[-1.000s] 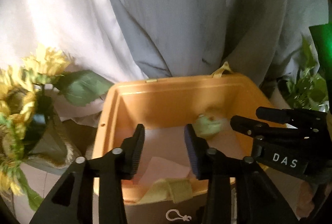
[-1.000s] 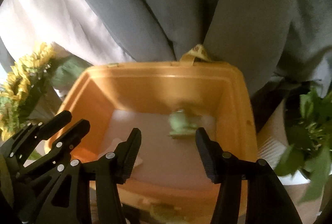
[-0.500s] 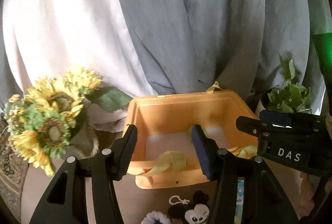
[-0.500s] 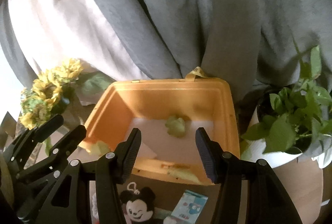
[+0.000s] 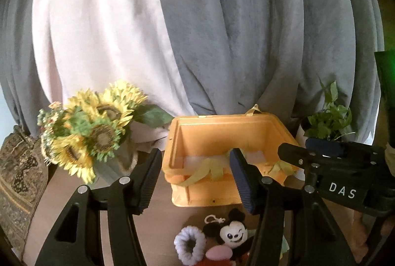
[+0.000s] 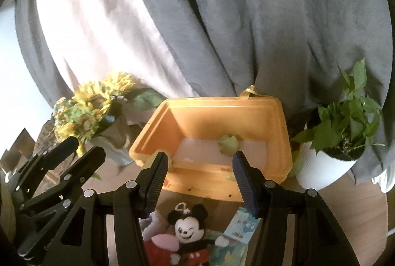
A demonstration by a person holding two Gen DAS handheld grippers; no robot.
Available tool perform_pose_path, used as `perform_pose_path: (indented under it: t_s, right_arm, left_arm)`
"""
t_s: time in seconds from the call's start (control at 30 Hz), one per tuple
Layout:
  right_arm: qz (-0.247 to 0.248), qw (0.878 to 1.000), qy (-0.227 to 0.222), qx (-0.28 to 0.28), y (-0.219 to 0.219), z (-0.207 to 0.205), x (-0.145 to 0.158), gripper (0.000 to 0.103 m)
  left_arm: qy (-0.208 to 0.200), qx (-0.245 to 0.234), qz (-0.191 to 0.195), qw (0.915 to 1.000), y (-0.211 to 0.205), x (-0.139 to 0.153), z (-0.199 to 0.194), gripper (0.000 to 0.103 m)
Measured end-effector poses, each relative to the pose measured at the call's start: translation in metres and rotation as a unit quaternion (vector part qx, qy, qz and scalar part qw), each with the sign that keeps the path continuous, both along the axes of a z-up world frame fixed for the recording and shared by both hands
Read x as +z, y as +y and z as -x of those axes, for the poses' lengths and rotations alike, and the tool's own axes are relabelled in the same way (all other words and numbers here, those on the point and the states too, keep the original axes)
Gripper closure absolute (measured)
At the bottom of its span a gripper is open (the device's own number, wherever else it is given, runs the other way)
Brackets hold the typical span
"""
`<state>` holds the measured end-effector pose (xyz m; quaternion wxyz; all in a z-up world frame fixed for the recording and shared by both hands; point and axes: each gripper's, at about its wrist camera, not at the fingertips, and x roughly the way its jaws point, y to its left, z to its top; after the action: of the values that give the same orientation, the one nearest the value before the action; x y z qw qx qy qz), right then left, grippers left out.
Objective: Organize soft objects
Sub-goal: 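Lift both open tools out of the crate back toward the plush pile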
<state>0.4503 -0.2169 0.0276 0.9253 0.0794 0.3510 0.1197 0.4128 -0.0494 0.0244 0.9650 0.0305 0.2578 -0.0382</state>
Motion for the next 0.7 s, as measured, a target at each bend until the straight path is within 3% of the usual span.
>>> perform_pose_path:
  t_s: [0.7]
  right_arm:
    - [-0.008,0.999,0.010,0.047,0.015,0.069,-0.019,0.047]
  left_arm:
    - [0.001,0.026,0.005,0.9996,0.014,-0.027,0.082,0.046]
